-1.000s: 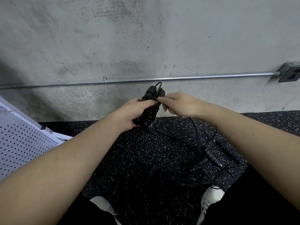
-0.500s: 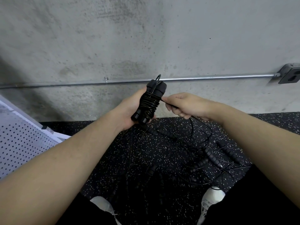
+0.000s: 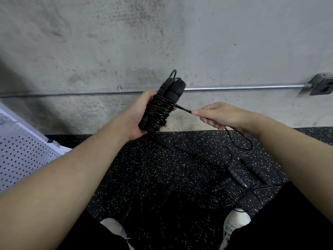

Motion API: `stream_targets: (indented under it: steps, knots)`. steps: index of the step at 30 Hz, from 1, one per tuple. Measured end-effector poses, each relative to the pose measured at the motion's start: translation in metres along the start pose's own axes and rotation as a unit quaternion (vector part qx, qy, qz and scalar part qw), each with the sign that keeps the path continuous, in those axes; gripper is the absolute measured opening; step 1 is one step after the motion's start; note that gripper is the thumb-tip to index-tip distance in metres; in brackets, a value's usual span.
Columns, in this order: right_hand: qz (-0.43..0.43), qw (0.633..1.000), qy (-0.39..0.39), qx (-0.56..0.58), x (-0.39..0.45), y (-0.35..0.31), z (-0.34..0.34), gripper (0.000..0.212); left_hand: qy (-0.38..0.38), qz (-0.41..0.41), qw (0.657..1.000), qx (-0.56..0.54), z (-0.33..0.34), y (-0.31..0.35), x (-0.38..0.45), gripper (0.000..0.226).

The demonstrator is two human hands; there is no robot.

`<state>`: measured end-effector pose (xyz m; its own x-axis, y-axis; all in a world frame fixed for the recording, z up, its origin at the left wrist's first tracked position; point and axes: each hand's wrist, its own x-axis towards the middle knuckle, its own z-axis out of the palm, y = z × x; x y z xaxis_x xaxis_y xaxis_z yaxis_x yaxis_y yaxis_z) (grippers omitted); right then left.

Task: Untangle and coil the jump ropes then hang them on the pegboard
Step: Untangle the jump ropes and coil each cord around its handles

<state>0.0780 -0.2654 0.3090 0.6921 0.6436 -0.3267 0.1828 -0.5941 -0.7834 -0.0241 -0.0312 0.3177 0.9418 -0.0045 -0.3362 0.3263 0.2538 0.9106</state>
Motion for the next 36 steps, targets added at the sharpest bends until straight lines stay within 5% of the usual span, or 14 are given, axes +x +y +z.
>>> stream_targets:
  steps: [6, 9, 11, 16, 23, 25, 32, 36]
  knots:
    - [0.03, 0.999, -0.023, 0.035, 0.001, 0.002, -0.001, 0.048, -0.094, -0.068, 0.979, 0.167, 0.002, -0.002, -0.008, 0.051]
    - [0.04, 0.998, -0.028, 0.031, 0.003, 0.004, 0.001, 0.02, -0.126, -0.08, 0.958, 0.245, 0.011, -0.006, -0.01, 0.043]
    - [0.052, 0.998, -0.027, 0.001, 0.005, 0.005, 0.002, 0.02, -0.127, -0.06, 0.942, 0.304, 0.016, -0.012, -0.008, 0.043]
    - [0.074, 0.996, -0.053, 0.008, 0.006, 0.002, 0.006, 0.051, -0.129, -0.012, 0.878, 0.461, 0.016, -0.018, 0.003, 0.039]
    - [0.057, 0.996, -0.039, 0.052, 0.009, -0.01, 0.024, 0.033, -0.096, -0.008, 0.793, 0.601, 0.024, -0.024, 0.006, 0.071]
    - [0.044, 0.997, -0.046, 0.042, 0.007, -0.012, 0.028, 0.032, -0.098, -0.003, 0.788, 0.607, 0.023, -0.025, 0.006, 0.074]
    - [0.033, 0.986, -0.059, 0.15, 0.005, -0.023, 0.039, 0.029, -0.006, 0.05, 0.776, 0.629, 0.019, -0.031, 0.009, 0.033]
    - [0.03, 0.985, -0.026, 0.171, 0.005, -0.028, 0.04, 0.008, 0.071, 0.035, 0.813, 0.577, 0.017, -0.035, 0.015, 0.036]
